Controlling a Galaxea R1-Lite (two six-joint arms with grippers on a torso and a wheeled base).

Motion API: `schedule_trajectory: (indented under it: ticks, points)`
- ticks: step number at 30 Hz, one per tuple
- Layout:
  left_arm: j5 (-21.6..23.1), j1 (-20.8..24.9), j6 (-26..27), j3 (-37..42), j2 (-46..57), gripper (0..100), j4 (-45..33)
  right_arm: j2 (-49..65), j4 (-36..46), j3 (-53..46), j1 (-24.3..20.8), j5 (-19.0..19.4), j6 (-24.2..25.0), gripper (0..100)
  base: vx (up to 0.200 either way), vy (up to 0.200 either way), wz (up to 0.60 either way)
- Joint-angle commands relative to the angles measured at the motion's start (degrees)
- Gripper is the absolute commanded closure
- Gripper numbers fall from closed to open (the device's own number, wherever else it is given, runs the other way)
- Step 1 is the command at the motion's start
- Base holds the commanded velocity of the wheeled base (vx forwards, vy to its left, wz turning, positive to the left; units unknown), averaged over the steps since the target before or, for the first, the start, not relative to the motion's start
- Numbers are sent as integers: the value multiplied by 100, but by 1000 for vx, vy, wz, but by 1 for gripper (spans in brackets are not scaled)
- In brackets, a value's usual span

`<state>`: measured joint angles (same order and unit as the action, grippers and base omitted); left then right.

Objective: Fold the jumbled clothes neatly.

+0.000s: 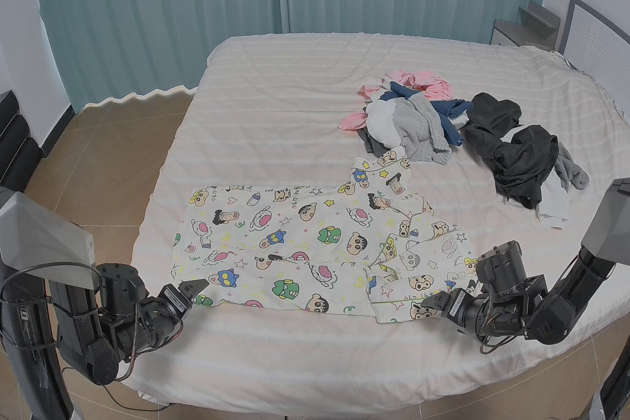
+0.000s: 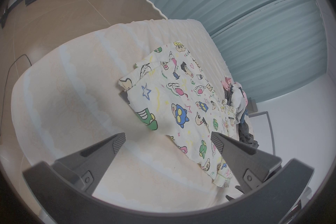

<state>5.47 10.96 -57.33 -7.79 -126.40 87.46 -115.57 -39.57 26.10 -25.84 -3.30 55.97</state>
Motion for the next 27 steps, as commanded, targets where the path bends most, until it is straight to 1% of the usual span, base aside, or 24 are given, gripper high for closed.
schedule_trajectory:
  ticks: [1,4,6,10,11,12,15,19,22,25,26,27]
  points:
    - [-319,258,-6,-126,-148,0,-88,386,-7,-228,-263,-267,195,0,0,0,0]
    - [-706,328,3,-372,-490,0,-123,403,-139,-351,-430,-575,213,0,0,0,0]
    - [-899,381,-6,-478,-675,0,-123,403,-350,-465,-483,-689,213,0,0,0,0]
    - [-1242,469,-6,-768,-877,0,-123,395,-807,-694,-501,-716,195,0,0,0,0]
    - [-1259,469,-6,-777,-886,0,-123,395,-815,-703,-501,-716,195,0,0,0,0]
    - [-1382,477,-6,-891,-956,0,-123,377,-903,-773,-501,-716,204,0,0,0,0]
    - [-1470,486,-6,-1014,-1018,0,-115,359,-956,-843,-492,-724,204,0,0,0,0]
    - [-1690,442,-32,-1366,-1106,0,-115,395,-965,-896,-501,-724,213,0,0,0,0]
    - [-1743,442,-41,-1401,-1158,0,-115,395,-965,-949,-492,-742,213,0,0,0,0]
    - [-1901,433,-32,-1462,-1194,0,-115,359,-965,-1002,-492,-803,230,0,0,0,0]
    - [-2006,416,-32,-1506,-1202,100,-115,324,-965,-1072,-492,-856,248,0,0,0,0]
    - [-2024,416,-32,-1515,-1202,100,-115,315,-965,-1081,-492,-865,257,0,0,0,0]
